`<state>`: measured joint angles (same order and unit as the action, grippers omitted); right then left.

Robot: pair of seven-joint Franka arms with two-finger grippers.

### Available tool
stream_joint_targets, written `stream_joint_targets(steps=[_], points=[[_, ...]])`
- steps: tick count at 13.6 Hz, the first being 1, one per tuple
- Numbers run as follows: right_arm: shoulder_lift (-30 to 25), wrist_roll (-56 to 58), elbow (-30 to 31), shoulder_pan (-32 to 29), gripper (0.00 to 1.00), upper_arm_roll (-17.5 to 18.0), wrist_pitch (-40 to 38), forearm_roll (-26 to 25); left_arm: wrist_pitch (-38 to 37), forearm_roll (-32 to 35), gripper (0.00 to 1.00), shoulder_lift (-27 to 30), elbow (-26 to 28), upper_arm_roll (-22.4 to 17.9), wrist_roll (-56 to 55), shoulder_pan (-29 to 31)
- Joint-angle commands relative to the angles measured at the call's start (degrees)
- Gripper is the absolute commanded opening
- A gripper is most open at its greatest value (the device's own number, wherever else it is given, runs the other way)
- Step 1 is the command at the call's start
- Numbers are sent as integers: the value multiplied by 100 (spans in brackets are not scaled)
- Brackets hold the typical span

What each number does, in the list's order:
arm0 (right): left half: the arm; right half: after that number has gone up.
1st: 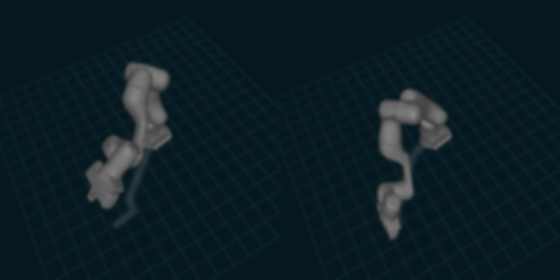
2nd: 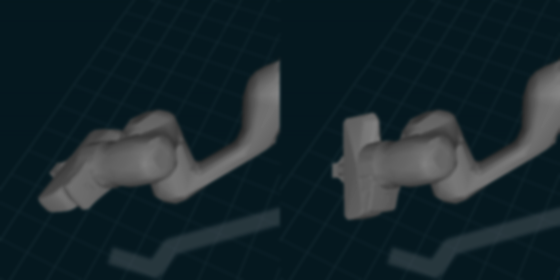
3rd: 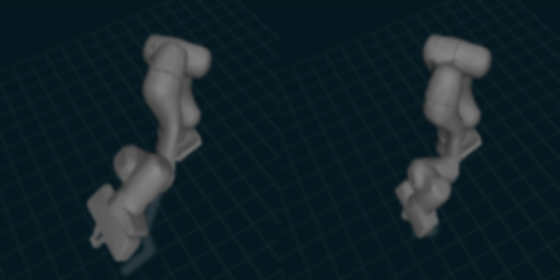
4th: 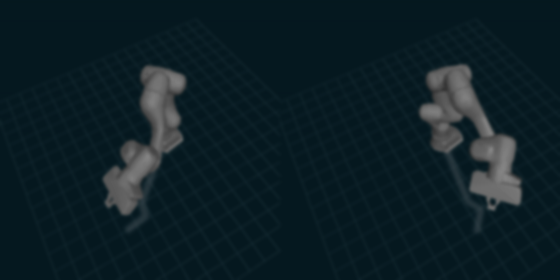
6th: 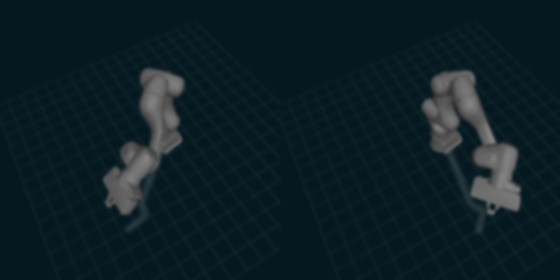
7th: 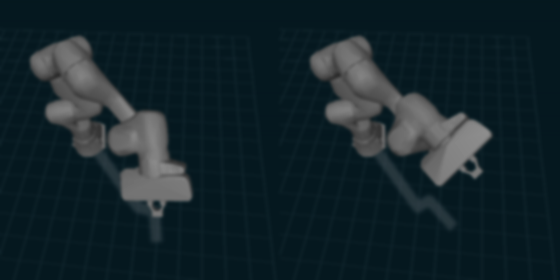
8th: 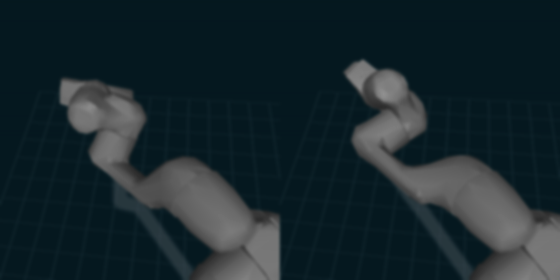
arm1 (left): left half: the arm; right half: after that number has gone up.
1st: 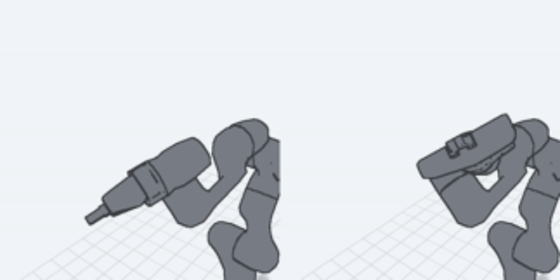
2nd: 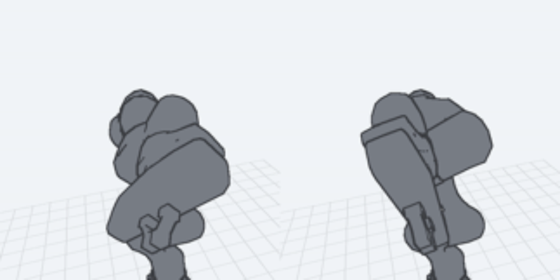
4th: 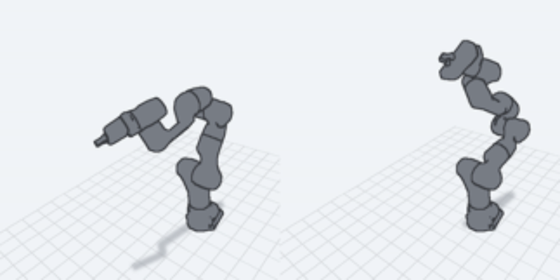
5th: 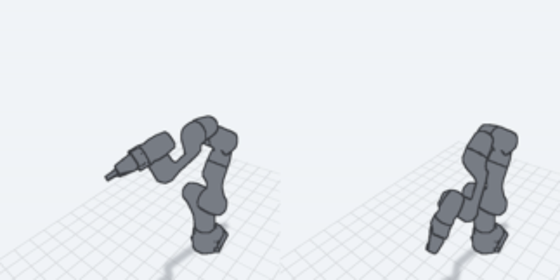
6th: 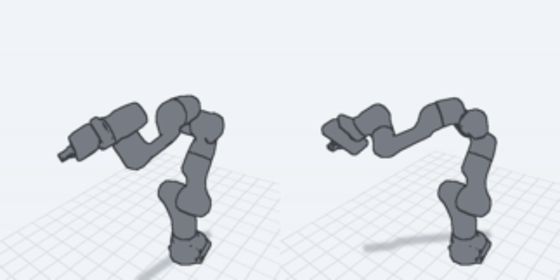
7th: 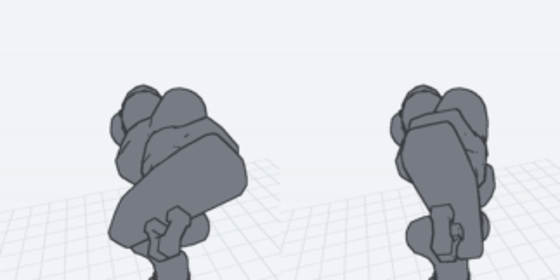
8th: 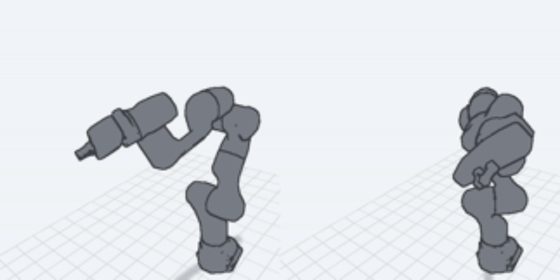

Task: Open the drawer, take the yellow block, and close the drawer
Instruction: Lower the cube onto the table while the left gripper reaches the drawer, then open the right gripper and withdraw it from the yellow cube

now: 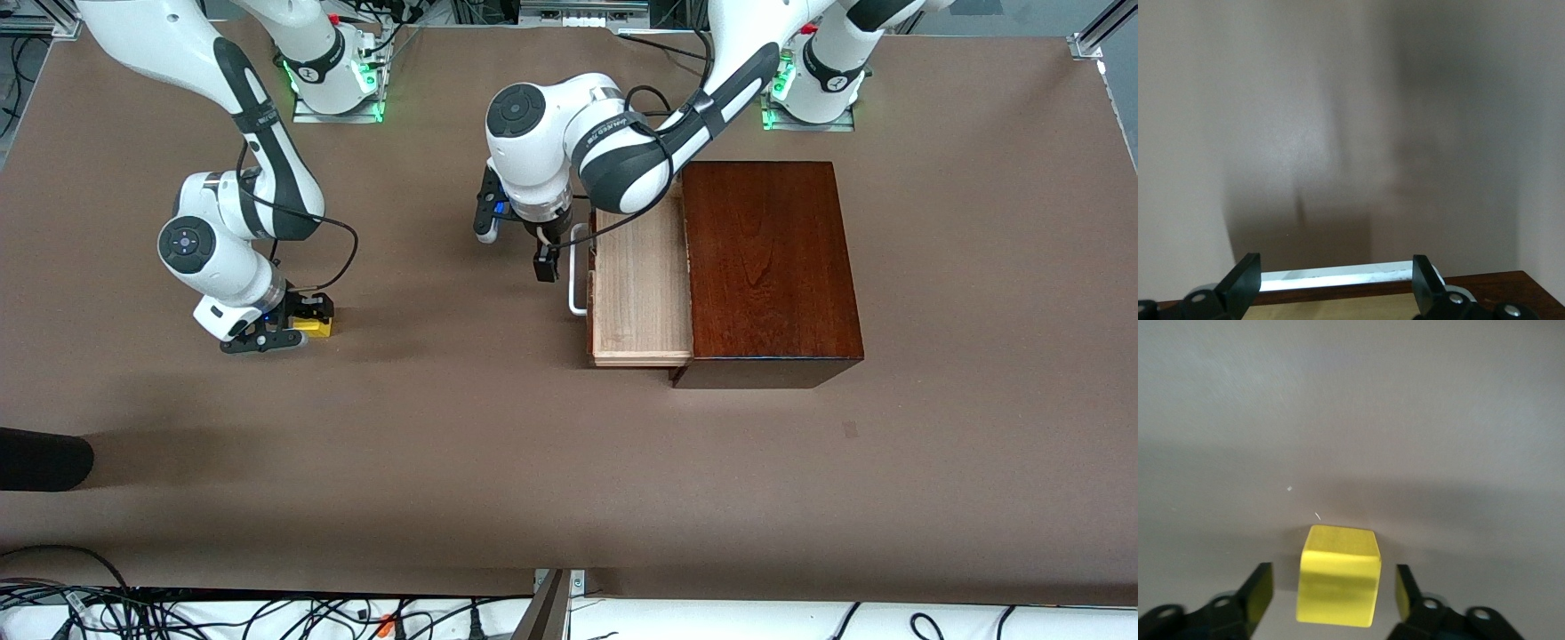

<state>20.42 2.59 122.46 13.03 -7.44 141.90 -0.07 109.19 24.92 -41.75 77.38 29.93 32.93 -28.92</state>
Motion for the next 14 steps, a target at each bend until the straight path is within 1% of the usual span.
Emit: stream_joint_targets(steps=[1, 3, 5, 6, 8, 10, 11, 12, 13, 14], points=[[-661, -48, -116, -177, 100, 252, -644, -125, -55, 197, 100, -35, -65, -48, 91, -43], [-1004, 92, -458, -301, 100, 261, -1197, -134, -73, 215, 100, 44, 128, -48, 82, 18], [-1276, 242, -784, -388, 100, 261, -1655, -90, -257, 215, 100, 132, 164, -57, 91, 44], [-1521, 233, -811, -397, 100, 296, -1909, -81, -275, 223, 100, 167, 181, -57, 91, 62], [-2049, 137, -864, -415, 100, 568, -2367, -37, -302, 224, 100, 254, 260, -83, 100, 115], [-2454, -12, -1038, -415, 100, 586, -3042, -28, -302, 276, 100, 377, 392, -83, 100, 150], [-2473, -13, -1379, -424, 100, 586, -3594, -11, -302, 424, 100, 448, 488, -75, 100, 159], [-2447, -30, -1844, -424, 100, 595, -4182, 85, -285, 460, 100, 500, 602, -66, 83, 168], [-2360, -30, -2257, -415, 100, 595, -4615, 251, -284, 461, 100, 536, 690, -57, 22, 220], [-2324, 22, -2522, -424, 100, 586, -4897, 296, -284, 461, 100, 571, 752, -48, -5, 238]])
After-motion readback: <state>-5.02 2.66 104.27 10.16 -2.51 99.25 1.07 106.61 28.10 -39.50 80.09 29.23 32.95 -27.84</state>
